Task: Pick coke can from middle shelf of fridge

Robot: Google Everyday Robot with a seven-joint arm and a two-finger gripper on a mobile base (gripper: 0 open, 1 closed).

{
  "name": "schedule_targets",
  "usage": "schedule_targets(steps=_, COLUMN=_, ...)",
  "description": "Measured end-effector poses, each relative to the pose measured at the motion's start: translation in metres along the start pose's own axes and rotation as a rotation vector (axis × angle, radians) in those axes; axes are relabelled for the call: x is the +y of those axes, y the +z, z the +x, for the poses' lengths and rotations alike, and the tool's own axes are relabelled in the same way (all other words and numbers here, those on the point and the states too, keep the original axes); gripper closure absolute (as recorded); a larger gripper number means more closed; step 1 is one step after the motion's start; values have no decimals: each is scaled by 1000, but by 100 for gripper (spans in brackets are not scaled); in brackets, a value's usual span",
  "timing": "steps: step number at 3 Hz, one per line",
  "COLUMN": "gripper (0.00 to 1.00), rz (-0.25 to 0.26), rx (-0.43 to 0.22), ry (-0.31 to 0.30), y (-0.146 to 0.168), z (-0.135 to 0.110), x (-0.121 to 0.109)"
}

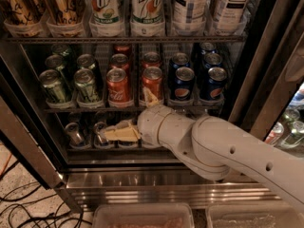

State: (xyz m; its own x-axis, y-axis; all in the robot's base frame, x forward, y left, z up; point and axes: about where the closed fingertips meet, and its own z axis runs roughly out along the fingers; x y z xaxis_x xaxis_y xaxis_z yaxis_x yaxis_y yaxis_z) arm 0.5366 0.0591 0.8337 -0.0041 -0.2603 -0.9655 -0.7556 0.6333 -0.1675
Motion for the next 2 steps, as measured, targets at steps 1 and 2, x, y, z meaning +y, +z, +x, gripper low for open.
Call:
schedule_targets(steps=1, gripper=0, rz=10, rx=2, ry=4, y=-2, z=-2, x=-7)
schedule_targets(steps=2, gripper=18, rz=10, rx=2, ry=4, y=-2, z=-2, x=-7)
